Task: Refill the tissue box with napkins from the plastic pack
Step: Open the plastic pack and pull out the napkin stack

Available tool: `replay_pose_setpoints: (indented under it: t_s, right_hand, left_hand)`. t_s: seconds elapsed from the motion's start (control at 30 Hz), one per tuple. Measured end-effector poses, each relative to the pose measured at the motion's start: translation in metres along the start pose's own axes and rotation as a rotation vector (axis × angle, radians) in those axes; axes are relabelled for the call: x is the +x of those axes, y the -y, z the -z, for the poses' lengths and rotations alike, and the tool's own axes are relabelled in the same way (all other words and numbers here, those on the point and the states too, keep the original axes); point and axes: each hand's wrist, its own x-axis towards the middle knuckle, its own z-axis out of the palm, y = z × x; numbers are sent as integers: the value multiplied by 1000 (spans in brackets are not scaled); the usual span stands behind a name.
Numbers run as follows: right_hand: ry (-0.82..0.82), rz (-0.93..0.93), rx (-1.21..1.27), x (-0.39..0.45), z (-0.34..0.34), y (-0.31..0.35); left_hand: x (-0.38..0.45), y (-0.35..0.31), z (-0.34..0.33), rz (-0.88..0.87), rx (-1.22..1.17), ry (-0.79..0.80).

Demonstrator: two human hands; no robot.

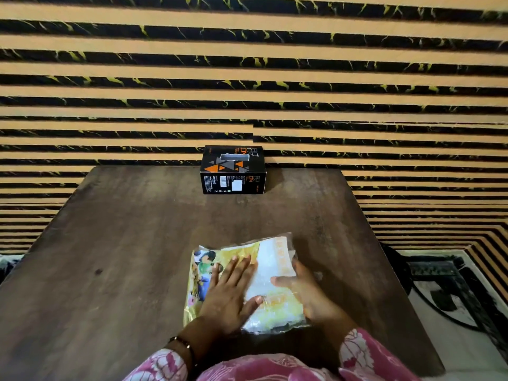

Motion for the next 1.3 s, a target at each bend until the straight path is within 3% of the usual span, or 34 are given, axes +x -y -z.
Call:
replay_pose_setpoints:
  t_s: [0.23,0.5,0.7,0.83,1.07,1.3]
  right_hand:
    - [-52,-28,-76,-6,41,15]
    - [-55,-4,-75,0,24,-5]
    - [-124,-5,-39,-5,70,8]
    - [-93,-39,-33,-6,93,12]
    - [-95,-26,-67,-1,91,10]
    - [-195,-122,184,-4,134,0]
  left_hand:
    - [-18,21,-6,105,30,88]
    - [-5,3,-5,105,-119,-17]
    - [-20,30,-14,221,72,137]
    - [-17,29,-13,257,92,142]
    - [6,-4,-8,95,40,167]
    - [1,22,-6,219,99,180]
